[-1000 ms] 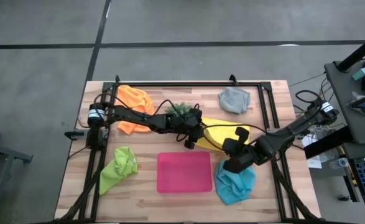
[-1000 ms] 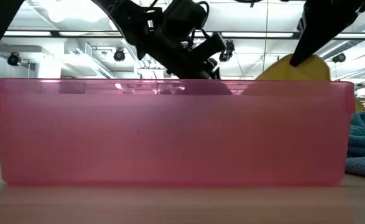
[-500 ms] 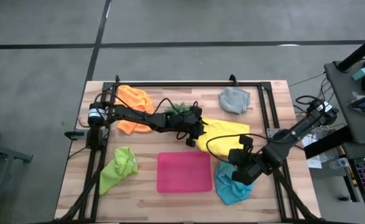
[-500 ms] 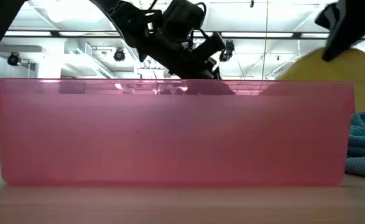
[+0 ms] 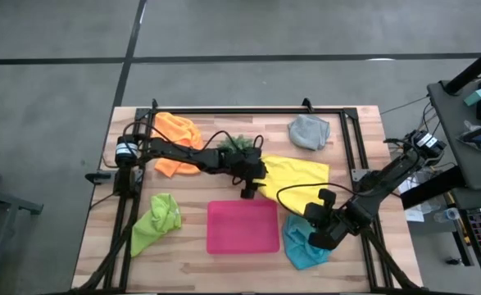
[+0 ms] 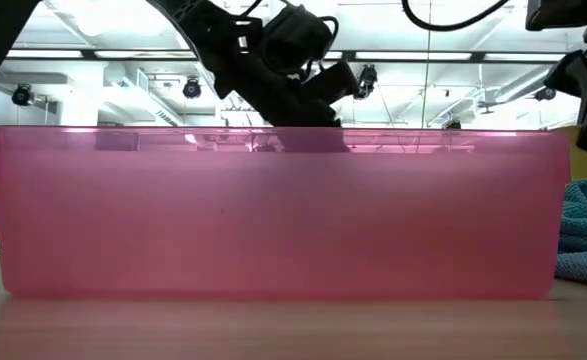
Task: Fold microfiber towels
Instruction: Fold the yellow microfiber cloth
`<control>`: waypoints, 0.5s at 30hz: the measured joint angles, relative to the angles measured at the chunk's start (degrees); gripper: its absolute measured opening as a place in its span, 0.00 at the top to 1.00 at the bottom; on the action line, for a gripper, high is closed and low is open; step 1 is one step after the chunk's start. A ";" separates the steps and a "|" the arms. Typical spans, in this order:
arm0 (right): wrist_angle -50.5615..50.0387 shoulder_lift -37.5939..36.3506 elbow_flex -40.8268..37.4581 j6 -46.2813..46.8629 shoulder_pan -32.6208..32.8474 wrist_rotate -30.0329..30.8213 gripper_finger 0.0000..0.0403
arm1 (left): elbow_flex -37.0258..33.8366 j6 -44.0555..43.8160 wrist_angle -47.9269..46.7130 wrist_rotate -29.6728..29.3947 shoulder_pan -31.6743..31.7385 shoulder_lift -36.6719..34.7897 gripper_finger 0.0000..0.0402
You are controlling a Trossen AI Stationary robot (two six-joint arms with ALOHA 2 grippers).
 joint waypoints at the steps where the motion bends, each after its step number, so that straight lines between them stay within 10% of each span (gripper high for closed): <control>1: 0.33 0.00 -0.15 -0.01 -0.02 0.04 0.98 | 0.00 -0.06 -0.43 -0.48 0.00 0.00 0.45; 15: 1.41 0.00 -1.17 0.01 -0.02 0.50 0.98 | 1.41 6.73 -8.74 -1.34 -1.71 -0.11 0.45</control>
